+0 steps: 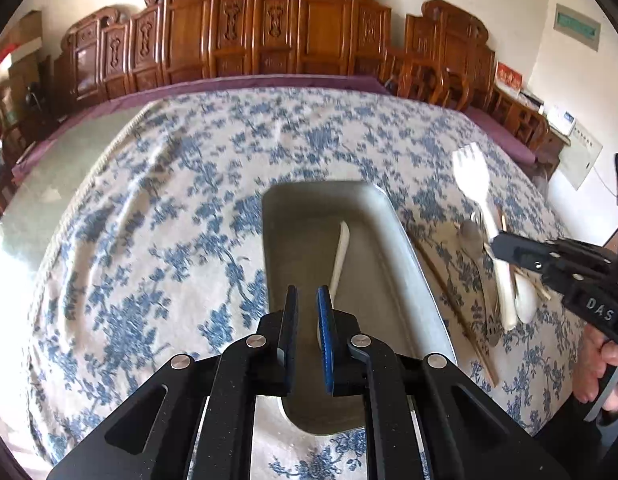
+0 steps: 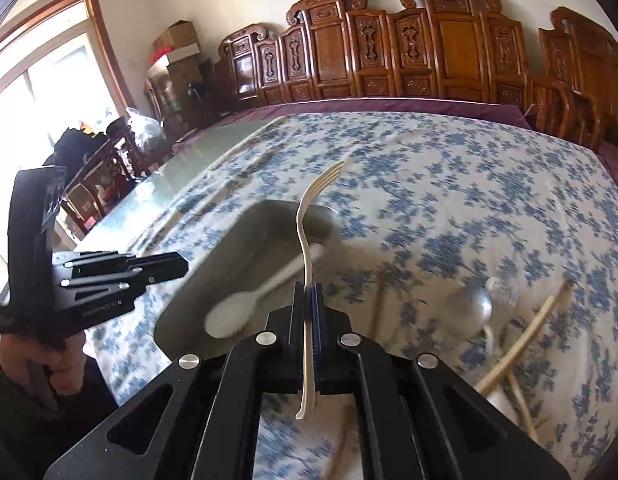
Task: Organize utensils
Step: 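Carry the white spoon and fork into the grey tray and open both grippers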
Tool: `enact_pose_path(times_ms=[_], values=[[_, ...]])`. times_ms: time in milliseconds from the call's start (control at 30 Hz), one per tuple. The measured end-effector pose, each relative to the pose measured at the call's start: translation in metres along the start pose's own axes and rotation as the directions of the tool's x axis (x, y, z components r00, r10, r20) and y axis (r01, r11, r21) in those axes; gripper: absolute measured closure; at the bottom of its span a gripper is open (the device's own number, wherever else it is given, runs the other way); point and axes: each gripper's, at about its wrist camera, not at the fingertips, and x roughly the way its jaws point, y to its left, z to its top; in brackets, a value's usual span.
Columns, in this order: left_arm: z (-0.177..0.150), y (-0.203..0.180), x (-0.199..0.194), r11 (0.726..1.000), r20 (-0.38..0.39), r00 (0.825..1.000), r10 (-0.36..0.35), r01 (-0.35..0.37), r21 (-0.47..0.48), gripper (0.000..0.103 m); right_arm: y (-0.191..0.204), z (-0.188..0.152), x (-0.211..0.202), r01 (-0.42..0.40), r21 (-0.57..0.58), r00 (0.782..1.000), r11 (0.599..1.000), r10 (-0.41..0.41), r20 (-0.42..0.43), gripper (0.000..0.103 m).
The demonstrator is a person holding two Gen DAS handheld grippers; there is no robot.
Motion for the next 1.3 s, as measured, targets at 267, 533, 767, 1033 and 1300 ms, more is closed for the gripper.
enact_pose_path(times_ms=[267,533,767,1033,1300], values=[[-0.002,0.019,-0.01,1.0,0.036,0.999,0.03,-0.03,0.0,0.094,0.039,0.011,0.05,-0.02,-0.021,0.998,1.0,0.019,-0.057,0.099],[-0.004,0.037,-0.014,0.999,0.044,0.999,0.03,-0.029,-0.032,0.094,0.05,0.006,0.087,0.003,-0.018,0.993,1.0,-0.005,-0.117,0.098],[-0.003,0.039,-0.017,0.999,0.052,0.998,0.033,-0.031,-0.039,0.094,0.052,0.008,0.092,0.005,-0.017,0.993,1.0,-0.007,-0.12,0.098],[-0.003,0.039,-0.018,0.999,0.053,0.998,0.037,-0.035,-0.039,0.094,0.053,0.011,0.089,-0.014,-0.022,0.994,1.0,0.011,-0.104,0.097],[-0.001,0.02,-0.02,1.0,0.066,0.998,0.01,-0.008,-0.023,0.094,0.03,0.002,0.033,0.037,-0.029,0.999,0.999,-0.038,-0.033,0.097]])
